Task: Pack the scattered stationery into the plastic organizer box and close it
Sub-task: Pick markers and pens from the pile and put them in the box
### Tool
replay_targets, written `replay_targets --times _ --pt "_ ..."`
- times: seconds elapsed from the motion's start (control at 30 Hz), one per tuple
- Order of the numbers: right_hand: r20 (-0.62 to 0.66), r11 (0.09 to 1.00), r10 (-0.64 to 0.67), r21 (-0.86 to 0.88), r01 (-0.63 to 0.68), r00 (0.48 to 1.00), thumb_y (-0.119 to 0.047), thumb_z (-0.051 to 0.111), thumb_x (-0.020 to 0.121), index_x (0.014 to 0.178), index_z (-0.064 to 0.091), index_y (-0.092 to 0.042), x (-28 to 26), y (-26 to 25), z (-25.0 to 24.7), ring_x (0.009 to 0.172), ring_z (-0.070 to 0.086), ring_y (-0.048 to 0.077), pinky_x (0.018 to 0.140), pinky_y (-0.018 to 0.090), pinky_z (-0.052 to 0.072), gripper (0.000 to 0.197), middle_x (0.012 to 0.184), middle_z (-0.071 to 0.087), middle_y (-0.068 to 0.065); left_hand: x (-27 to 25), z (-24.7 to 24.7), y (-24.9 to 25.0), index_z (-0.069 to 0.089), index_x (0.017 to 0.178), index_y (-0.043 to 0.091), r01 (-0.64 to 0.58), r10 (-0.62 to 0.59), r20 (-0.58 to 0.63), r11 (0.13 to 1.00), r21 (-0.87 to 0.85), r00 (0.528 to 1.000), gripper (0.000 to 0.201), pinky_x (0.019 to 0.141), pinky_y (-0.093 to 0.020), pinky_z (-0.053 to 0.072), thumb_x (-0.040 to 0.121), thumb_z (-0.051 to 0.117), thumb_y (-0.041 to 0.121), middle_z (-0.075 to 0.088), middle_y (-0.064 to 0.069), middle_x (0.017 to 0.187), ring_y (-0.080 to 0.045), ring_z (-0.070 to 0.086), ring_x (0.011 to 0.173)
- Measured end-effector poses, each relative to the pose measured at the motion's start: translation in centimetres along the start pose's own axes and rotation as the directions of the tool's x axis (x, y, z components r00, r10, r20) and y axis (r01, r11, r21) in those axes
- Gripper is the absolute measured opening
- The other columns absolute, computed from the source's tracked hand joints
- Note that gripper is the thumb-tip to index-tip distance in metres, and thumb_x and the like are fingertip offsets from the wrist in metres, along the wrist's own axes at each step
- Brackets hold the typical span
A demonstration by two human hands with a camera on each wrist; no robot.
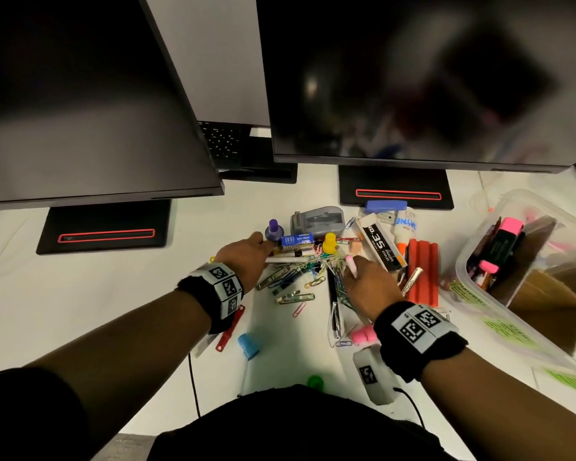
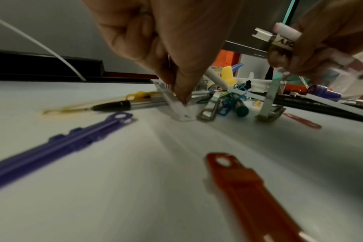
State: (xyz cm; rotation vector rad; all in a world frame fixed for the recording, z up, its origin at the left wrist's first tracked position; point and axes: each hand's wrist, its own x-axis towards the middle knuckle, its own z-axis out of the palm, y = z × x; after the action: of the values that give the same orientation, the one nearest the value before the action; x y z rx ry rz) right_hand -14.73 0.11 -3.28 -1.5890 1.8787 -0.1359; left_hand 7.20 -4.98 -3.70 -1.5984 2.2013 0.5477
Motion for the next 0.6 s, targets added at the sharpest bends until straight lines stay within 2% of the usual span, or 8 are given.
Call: replay_targets --times 0.07,0.13,0.23,0.37,0.43,0.5,0.6 --pt "0.073 0.997 0.008 -0.076 -0.003 0.997 -0.019 0.043 0.095 0.105 0.054 -0.002 0.1 -0.2 0.9 0.09 0.062 0.036 0.07 0.036 0.043 0.023 0.103 0.065 0.025 0.2 0.1 0.0 0.045 0.126 0.017 0.01 -0.009 0.007 1.0 -0.016 1.0 0.033 0.074 -0.032 0.044 0.095 0.043 0.026 0.046 -0.005 0.118 -0.024 0.058 0.097" --pt "0.11 0.995 0.038 -0.101 -0.027 0.993 -0.022 0.048 0.092 0.107 0.055 -0.003 0.1 -0.6 1.4 0.099 0.061 0.036 0.078 0.036 0.046 0.025 0.108 0.065 0.022 0.2 0.1 0.1 0.045 0.126 0.017 0.015 -0.015 0.008 1.0 -0.027 1.0 0.033 0.075 -0.031 0.043 0.094 0.044 0.024 0.047 -0.005 0.118 -0.024 0.058 0.098" --pt "0.128 0.988 0.046 -0.153 -0.027 0.991 -0.03 0.055 0.087 0.106 0.056 -0.009 0.0 -1.1 1.8 0.101 0.061 0.032 0.081 0.034 0.048 0.029 0.109 0.065 0.014 0.1 0.2 0.3 0.039 0.131 0.019 0.008 -0.007 0.014 1.0 -0.026 1.0 0.04 0.078 -0.034 0.046 0.092 0.046 0.022 0.052 -0.007 0.118 -0.026 0.059 0.1" --pt "0.13 0.976 0.071 -0.213 -0.042 0.989 -0.03 0.057 0.084 0.108 0.057 -0.009 0.1 -1.3 1.5 0.106 0.06 0.031 0.085 0.034 0.049 0.032 0.114 0.064 0.013 -0.1 0.7 0.5 0.025 0.139 0.019 -0.006 0.006 -0.004 0.999 -0.051 1.0 0.056 0.081 -0.037 0.051 0.09 0.051 0.027 0.057 -0.009 0.116 -0.029 0.061 0.098" --pt "0.12 0.981 0.083 -0.184 -0.06 0.989 -0.03 0.057 0.082 0.104 0.059 -0.009 0.1 -1.4 0.9 0.1 0.062 0.031 0.08 0.033 0.05 0.031 0.109 0.065 0.013 -0.2 0.8 0.4 0.028 0.139 0.02 -0.022 0.022 -0.003 0.999 -0.034 1.0 0.054 0.083 -0.037 0.051 0.091 0.051 0.029 0.053 -0.008 0.121 -0.029 0.06 0.101" --pt "0.102 0.989 0.092 -0.127 -0.079 0.99 -0.03 0.057 0.082 0.097 0.06 -0.008 0.0 -1.4 0.1 0.09 0.062 0.031 0.07 0.029 0.046 0.027 0.098 0.065 0.014 -0.2 0.9 0.4 0.03 0.139 0.024 -0.053 0.053 -0.009 0.998 -0.03 0.999 0.051 0.083 -0.036 0.049 0.091 0.049 0.025 0.043 -0.007 0.133 -0.029 0.059 0.103" --pt "0.053 0.996 0.091 -0.031 -0.089 0.994 -0.029 0.054 0.086 0.085 0.054 -0.011 0.0 -1.4 -1.1 0.083 0.058 0.03 0.069 0.029 0.042 0.018 0.084 0.056 0.011 -0.1 0.8 0.5 0.031 0.139 0.028 -0.096 0.095 -0.021 0.995 -0.035 0.995 0.052 0.082 -0.034 0.048 0.091 0.05 0.02 0.027 -0.003 0.147 -0.029 0.06 0.102"
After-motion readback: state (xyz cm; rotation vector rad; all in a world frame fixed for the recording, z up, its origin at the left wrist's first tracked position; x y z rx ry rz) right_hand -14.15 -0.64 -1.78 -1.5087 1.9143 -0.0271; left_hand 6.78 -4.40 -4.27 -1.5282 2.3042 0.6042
